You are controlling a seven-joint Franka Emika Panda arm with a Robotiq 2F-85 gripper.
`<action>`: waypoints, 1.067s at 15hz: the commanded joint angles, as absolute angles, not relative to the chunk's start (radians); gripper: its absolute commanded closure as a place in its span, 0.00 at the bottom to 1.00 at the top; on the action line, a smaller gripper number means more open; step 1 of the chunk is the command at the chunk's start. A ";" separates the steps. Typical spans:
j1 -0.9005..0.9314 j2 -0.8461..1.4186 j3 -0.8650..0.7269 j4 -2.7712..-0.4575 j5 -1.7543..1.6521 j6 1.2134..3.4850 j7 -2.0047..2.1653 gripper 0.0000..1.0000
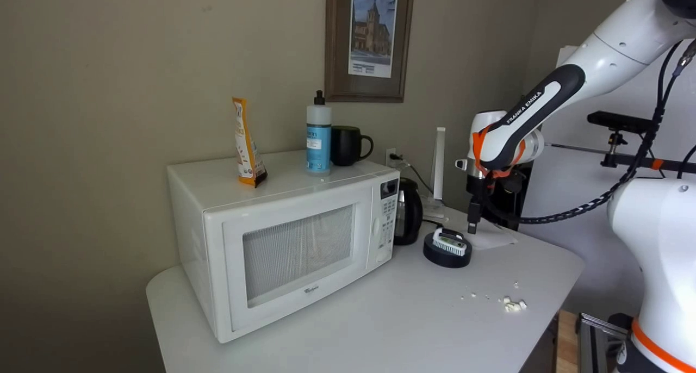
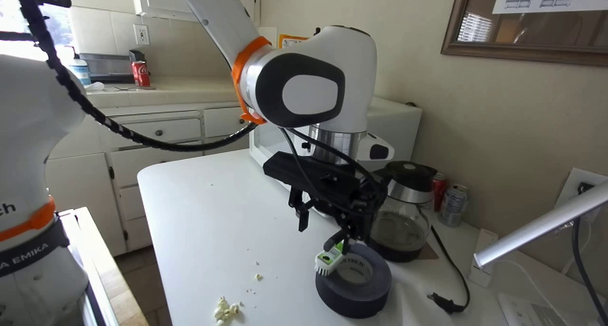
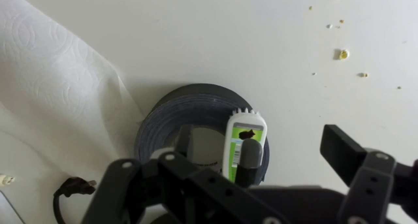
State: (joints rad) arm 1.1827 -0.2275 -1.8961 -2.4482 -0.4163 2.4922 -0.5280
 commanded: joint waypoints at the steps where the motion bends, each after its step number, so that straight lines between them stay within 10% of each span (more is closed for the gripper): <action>1: 1.319 -0.331 -2.031 -2.391 -0.501 2.528 -0.417 0.00; 16: 1.388 -0.399 -2.069 -2.344 -0.498 2.495 -0.412 0.00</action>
State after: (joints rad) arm 1.3312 -0.3391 -2.0232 -2.3847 -0.4792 2.5257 -0.4347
